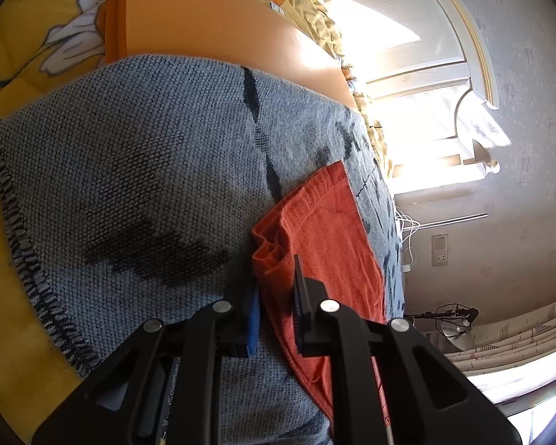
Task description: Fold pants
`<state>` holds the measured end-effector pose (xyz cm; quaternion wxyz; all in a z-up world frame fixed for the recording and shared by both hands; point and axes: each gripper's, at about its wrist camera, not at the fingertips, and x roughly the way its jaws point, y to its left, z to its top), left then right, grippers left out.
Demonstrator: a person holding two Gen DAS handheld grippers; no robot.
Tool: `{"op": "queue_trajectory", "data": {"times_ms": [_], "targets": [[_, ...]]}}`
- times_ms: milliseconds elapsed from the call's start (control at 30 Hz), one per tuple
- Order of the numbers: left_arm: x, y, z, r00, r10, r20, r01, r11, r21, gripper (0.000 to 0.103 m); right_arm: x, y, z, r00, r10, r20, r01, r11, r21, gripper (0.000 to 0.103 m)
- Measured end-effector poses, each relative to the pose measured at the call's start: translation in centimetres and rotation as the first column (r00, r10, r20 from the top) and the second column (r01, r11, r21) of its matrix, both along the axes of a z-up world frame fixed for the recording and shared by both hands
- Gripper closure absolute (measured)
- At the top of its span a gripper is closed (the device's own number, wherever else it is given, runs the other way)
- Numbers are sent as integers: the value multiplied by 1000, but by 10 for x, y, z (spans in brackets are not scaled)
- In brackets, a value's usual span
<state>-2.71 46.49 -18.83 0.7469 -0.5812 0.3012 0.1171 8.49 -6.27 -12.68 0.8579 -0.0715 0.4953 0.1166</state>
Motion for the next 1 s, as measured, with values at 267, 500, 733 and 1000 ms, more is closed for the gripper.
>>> {"op": "queue_trajectory", "data": {"times_ms": [267, 500, 733, 1000], "targets": [[6, -6, 21, 999, -13, -47, 18, 995, 98, 90, 1, -10, 1, 1000, -11, -9, 12, 998, 57, 23], [20, -19, 55, 993, -37, -116, 64, 970, 234, 90, 3, -27, 17, 1000, -24, -18, 26, 984, 174, 23], [37, -40, 97, 981, -59, -186, 130, 909, 395, 90, 9, -36, 20, 997, -8, -76, 30, 957, 290, 23], [91, -126, 174, 947, -139, -290, 313, 607, 731, 91, 23, -80, 22, 984, -64, -164, 128, 899, 419, 23]]}}
